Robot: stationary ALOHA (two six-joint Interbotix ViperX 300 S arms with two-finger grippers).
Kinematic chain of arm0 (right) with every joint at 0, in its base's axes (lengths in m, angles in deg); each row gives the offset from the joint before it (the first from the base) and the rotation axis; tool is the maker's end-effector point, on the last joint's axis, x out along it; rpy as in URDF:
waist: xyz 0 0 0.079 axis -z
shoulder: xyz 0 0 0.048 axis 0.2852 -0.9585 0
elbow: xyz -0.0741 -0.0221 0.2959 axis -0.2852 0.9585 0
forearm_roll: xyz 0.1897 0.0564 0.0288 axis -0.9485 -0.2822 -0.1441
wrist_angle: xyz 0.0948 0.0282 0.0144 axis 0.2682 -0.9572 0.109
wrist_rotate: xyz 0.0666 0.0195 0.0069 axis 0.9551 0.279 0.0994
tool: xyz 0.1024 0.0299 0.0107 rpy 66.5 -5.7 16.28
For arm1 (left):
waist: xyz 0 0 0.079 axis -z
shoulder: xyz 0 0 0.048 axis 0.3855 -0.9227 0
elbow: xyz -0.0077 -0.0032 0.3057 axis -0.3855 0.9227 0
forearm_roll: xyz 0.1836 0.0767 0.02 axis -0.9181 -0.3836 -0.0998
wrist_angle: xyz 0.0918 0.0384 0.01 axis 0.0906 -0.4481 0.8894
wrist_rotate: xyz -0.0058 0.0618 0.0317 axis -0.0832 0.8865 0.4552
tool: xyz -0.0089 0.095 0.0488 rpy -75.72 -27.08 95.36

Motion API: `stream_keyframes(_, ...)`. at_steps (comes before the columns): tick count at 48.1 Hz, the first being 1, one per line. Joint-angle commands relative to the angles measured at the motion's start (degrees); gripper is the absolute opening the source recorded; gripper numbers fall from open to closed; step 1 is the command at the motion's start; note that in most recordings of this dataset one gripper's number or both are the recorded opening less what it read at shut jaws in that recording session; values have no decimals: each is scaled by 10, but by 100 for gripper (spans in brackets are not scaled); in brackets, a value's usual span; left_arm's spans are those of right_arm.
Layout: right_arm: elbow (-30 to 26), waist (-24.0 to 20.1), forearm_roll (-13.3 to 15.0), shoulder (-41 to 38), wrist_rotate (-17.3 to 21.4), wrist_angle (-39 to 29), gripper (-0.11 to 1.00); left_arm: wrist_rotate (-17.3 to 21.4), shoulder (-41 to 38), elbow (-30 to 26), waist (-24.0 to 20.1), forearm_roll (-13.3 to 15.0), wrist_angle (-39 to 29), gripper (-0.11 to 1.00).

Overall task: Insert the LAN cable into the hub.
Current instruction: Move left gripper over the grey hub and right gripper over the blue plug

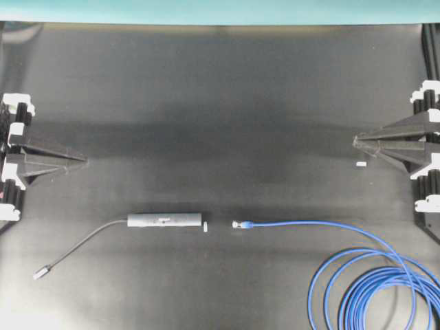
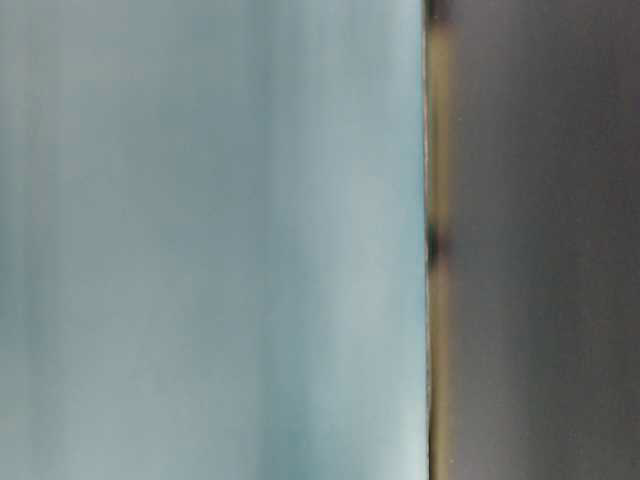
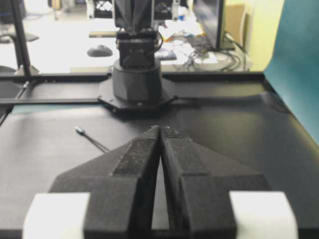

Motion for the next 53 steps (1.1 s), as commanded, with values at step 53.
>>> stream_keyframes(53,-159,-80,-31,-335,52,-258,0,-105,-298,-10,44,-25,99,0)
